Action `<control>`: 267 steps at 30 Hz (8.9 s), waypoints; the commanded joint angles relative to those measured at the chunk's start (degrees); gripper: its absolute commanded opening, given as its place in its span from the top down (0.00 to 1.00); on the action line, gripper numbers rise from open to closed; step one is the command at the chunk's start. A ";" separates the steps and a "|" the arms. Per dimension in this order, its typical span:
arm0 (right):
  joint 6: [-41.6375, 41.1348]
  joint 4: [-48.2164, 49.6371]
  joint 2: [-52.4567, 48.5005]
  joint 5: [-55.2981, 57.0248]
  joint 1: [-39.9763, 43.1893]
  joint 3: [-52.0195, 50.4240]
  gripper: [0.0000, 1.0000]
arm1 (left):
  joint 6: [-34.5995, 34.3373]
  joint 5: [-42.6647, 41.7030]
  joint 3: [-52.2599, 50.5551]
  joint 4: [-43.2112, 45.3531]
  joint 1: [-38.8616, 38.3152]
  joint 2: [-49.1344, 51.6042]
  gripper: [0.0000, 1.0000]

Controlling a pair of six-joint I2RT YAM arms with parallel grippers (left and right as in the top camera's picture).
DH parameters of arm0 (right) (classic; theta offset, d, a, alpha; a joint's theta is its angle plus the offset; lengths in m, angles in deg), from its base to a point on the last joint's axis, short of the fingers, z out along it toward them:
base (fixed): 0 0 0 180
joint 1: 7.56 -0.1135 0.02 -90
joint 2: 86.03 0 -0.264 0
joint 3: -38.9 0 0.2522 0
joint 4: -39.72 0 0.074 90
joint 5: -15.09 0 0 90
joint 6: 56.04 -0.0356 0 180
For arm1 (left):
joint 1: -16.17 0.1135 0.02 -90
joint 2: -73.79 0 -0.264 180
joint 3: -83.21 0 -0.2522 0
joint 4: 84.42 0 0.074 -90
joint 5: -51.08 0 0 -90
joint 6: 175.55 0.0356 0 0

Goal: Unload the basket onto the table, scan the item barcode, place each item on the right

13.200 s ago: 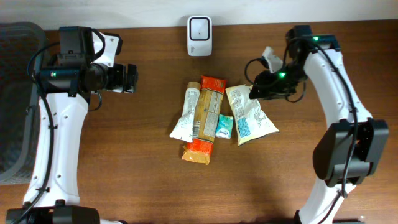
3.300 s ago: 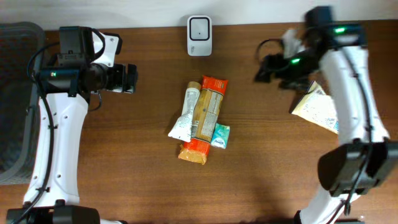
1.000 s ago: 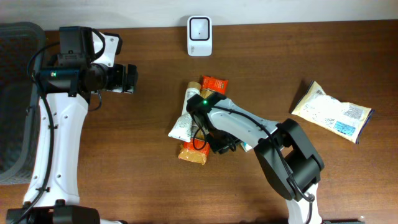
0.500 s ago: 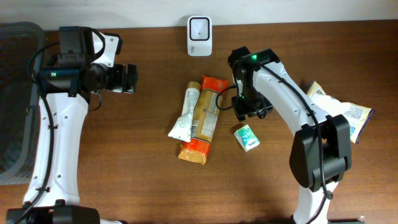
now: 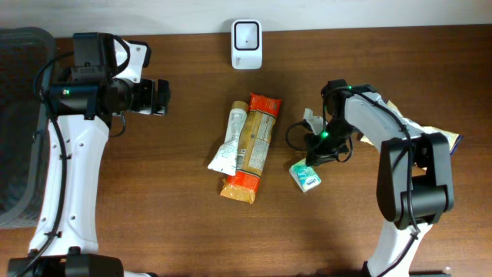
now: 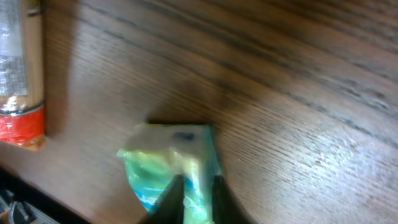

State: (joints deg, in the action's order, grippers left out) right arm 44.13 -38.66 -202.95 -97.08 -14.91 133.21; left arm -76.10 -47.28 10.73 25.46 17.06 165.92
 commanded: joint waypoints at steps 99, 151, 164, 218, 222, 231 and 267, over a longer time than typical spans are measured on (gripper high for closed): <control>5.90 7.85 3.23 -26.97 3.26 -10.08 0.96 | 0.74 -0.17 0.68 0.07 0.31 -0.44 0.01; 40.63 52.85 -31.45 44.22 -18.08 51.82 0.96 | 0.74 -0.15 0.68 0.07 0.31 -0.44 0.01; 40.63 53.99 -32.63 42.34 -17.33 51.41 0.96 | 0.74 -0.17 0.68 0.07 0.31 -0.44 0.01; -22.69 0.31 -6.36 -2.84 -9.16 23.39 0.32 | 0.74 -0.17 0.68 0.07 0.31 -0.44 0.01; -28.87 12.72 -6.36 2.97 -19.41 20.98 0.49 | 0.74 -0.17 0.68 0.07 0.31 -0.44 0.01; -39.65 17.31 -10.73 19.21 -27.98 20.96 0.59 | 0.74 -0.15 0.68 0.07 0.31 -0.44 0.01; -37.62 32.15 -6.95 -8.07 -12.87 -2.12 0.29 | 0.74 -0.15 0.68 0.07 0.31 -0.44 0.01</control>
State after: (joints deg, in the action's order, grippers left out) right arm 13.05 -11.20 -208.42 -105.76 -27.68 136.75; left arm -76.10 -47.26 10.73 25.44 17.06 165.92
